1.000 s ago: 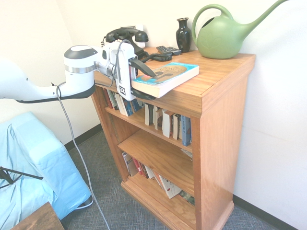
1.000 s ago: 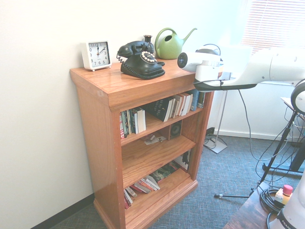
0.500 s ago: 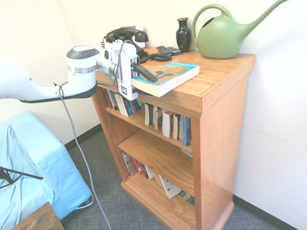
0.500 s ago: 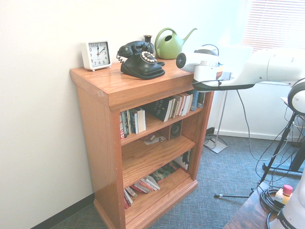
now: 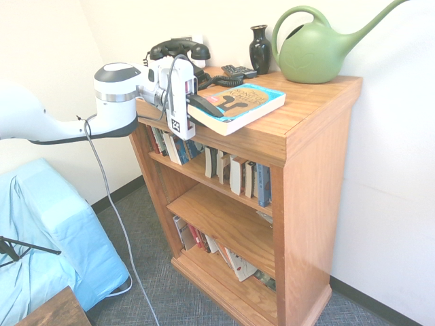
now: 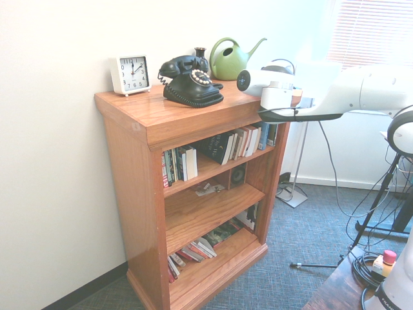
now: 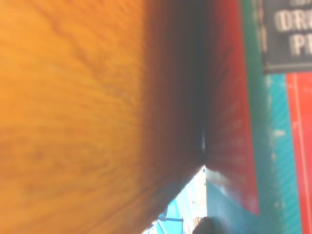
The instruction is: Organize the shelf
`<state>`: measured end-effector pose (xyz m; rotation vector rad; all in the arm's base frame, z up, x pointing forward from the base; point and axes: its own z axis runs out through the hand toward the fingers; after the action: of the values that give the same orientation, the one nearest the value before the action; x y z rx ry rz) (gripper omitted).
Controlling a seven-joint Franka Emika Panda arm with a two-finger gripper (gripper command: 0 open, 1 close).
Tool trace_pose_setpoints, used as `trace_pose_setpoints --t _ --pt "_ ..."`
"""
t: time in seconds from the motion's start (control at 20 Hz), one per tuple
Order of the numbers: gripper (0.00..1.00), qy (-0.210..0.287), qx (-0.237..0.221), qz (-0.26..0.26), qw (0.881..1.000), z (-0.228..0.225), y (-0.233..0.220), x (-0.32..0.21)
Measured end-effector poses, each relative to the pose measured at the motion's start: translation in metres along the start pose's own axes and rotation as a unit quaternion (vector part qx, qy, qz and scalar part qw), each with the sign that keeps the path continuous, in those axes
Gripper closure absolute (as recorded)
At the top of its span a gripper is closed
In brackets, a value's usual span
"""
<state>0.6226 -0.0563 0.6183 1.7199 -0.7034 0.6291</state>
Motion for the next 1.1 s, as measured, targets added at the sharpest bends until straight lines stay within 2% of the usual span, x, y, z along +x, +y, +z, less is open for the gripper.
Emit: trace_pose_setpoints --t 0.25,0.55,0.85,1.1 --pt "1.0 -0.014 0.033 0.034 0.999 0.002 0.018 0.008" --pt "1.0 -0.041 0.102 0.097 0.989 -0.009 0.081 0.013" --pt "1.0 -0.077 0.158 0.14 0.974 -0.002 0.144 -0.027" --pt "1.0 -0.1 0.214 0.165 0.958 -0.011 0.178 -0.075"
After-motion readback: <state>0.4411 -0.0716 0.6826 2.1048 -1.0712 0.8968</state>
